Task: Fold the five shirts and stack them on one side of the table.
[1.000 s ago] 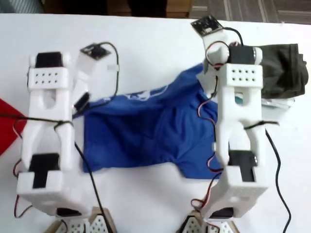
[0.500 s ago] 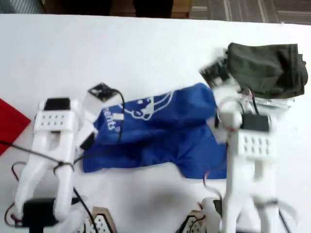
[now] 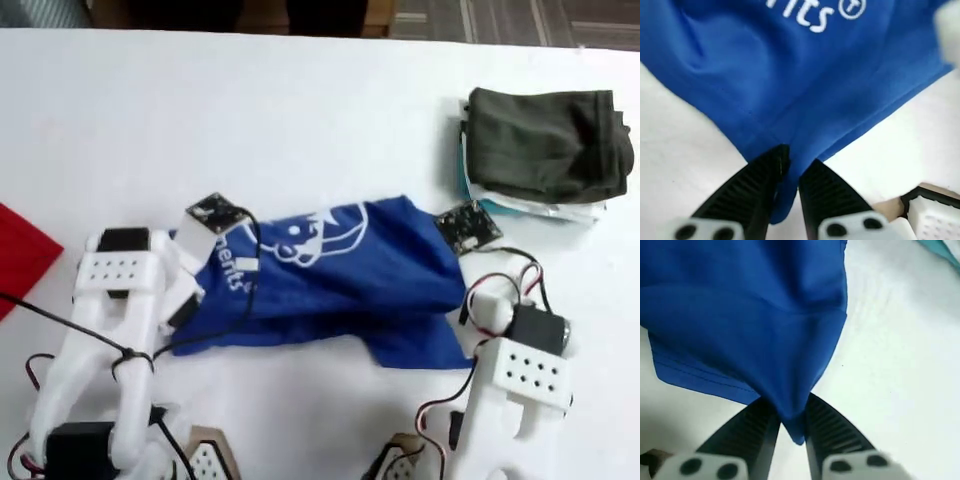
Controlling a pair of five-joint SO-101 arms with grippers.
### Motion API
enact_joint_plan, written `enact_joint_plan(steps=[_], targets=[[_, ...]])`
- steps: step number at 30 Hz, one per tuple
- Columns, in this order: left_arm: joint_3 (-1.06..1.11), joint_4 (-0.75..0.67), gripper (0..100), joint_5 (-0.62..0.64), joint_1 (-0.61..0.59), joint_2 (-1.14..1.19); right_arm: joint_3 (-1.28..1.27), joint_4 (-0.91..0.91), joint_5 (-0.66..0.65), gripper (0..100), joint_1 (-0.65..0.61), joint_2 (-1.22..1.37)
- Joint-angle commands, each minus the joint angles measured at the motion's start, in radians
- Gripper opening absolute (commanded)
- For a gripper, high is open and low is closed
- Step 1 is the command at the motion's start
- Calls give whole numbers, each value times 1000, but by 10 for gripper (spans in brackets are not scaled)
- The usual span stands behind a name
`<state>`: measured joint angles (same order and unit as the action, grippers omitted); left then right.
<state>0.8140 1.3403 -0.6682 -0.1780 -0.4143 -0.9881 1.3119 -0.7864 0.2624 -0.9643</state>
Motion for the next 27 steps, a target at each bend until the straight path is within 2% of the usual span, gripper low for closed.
enact_joint_plan(steps=[1, 6, 12, 18, 21, 24, 27], targets=[[7, 41, 26, -5, 11, -32, 34, 48, -32, 19, 31, -44], [42, 38, 26, -12, 5, -25, -5, 77, -57, 19, 27, -42], [104, -35, 28, -14, 5, -25, -80, 58, -57, 21, 25, -42], [77, -18, 161, -14, 3, -31, -54, 62, -57, 182, 25, -50], [-16, 52, 205, -14, -20, -31, 23, 88, -51, 224, 27, -50], [-165, 130, 208, -14, -75, -29, 144, 114, -48, 208, 25, -50], [-315, 183, 210, -15, -123, -25, 239, 61, -29, 197, 24, -41]])
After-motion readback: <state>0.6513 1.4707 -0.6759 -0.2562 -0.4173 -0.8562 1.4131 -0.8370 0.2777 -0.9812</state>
